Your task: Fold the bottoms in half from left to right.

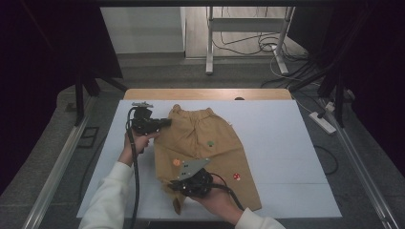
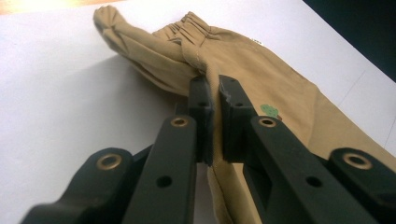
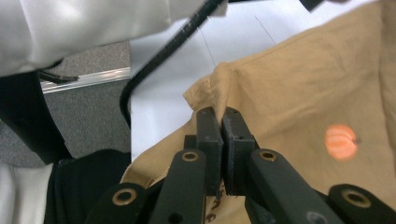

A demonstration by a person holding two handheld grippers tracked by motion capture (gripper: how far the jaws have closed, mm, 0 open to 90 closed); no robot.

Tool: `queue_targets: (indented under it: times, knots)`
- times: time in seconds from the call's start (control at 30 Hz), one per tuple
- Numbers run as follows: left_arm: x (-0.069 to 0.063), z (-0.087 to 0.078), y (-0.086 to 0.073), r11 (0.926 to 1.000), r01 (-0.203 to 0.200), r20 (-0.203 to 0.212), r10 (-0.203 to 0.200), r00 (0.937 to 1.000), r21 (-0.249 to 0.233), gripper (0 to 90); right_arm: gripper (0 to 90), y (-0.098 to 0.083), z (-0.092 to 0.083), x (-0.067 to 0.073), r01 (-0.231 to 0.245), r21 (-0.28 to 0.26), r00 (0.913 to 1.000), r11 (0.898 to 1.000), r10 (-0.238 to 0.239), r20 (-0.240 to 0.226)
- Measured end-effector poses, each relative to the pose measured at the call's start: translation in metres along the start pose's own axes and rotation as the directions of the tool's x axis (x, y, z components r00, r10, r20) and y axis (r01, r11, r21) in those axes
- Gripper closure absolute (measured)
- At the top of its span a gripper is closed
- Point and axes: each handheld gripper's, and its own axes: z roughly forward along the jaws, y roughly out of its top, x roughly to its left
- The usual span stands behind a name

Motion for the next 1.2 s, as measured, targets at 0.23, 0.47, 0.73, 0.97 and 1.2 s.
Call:
queue_targets:
  times: [0.23,0.47,0.73,0.97,1.2]
  knots:
    - [-0.007,0.01,0.001,0.9999,-0.01,0.005,0.01,0.9999,0.002,84.1,86.8,-0.013,-0.014,-0.006,-0.034,0.007,0.999,0.999,0.034,0.028]
    - [-0.017,0.018,0.004,0.9995,-0.032,0.017,0.032,0.9993,0.003,84.0,86.7,-0.024,-0.026,-0.009,-0.061,0.013,0.9973,0.998,0.061,0.042]
    - [-0.025,0.025,0.005,0.9989,-0.047,0.018,0.047,0.9987,0.001,83.8,86.7,-0.042,-0.042,-0.016,-0.108,0.012,0.9923,0.994,0.107,0.061]
    - [-0.032,0.032,0.006,0.998,-0.063,0.024,0.063,0.9977,0.004,83.7,86.7,-0.053,-0.053,-0.02,-0.132,0.013,0.9883,0.991,0.131,0.079]
    - [-0.039,0.038,0.007,0.9972,-0.074,0.022,0.074,0.997,0.0,83.6,86.7,-0.064,-0.062,-0.023,-0.154,0.016,0.9841,0.988,0.152,0.092]
